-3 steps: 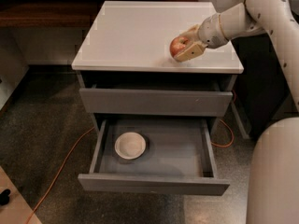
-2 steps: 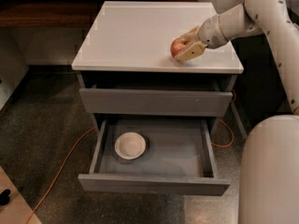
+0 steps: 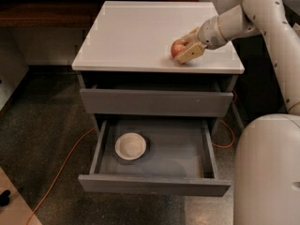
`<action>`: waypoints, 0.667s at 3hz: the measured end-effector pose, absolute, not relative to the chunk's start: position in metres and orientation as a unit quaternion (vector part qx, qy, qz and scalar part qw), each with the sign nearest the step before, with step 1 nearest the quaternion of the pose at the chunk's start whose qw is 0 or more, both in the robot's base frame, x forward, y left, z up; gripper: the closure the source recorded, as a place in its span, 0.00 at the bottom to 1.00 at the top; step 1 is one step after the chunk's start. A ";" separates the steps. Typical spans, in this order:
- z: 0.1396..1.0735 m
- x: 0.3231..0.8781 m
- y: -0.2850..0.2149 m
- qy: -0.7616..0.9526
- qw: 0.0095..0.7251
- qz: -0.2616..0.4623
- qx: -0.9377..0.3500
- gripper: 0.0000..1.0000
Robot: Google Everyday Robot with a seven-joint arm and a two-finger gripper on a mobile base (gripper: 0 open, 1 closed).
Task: Pick apple from middle drawer and place on counter
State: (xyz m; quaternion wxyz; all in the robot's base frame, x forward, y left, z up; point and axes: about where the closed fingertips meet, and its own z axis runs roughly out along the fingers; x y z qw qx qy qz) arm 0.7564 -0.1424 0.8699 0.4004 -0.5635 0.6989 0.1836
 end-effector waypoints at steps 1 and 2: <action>0.867 0.757 -0.139 0.698 0.399 0.186 -0.564 0.00; 0.867 0.757 -0.139 0.698 0.399 0.186 -0.564 0.00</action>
Offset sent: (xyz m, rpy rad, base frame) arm 0.0008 0.0029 -0.0025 0.0009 0.0034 0.0037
